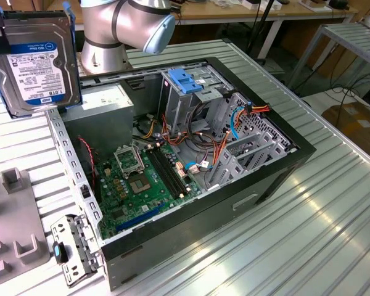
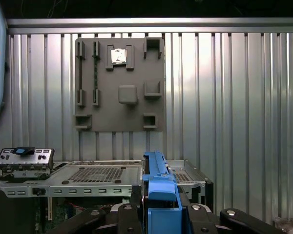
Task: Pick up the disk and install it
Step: 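Pick up the disk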
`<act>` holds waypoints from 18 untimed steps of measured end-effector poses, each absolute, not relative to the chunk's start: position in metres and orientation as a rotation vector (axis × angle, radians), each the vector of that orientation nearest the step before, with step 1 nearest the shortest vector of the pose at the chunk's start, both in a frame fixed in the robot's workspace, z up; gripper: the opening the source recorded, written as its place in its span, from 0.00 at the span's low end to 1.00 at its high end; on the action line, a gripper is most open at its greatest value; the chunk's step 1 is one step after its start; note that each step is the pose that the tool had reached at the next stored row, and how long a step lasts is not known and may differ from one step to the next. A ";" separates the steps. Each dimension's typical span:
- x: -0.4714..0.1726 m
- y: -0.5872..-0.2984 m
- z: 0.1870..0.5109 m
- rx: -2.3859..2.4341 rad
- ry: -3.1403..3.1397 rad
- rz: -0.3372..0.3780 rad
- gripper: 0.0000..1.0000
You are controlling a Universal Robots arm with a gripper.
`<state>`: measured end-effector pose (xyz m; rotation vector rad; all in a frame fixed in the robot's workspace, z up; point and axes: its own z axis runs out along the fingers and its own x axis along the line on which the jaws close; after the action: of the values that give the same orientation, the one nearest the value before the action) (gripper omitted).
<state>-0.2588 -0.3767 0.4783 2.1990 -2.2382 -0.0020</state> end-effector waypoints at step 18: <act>-0.229 -0.377 0.478 2.199 -2.238 -0.002 0.37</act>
<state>-0.2289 -0.3767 0.4778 2.1989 -2.2382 -0.0020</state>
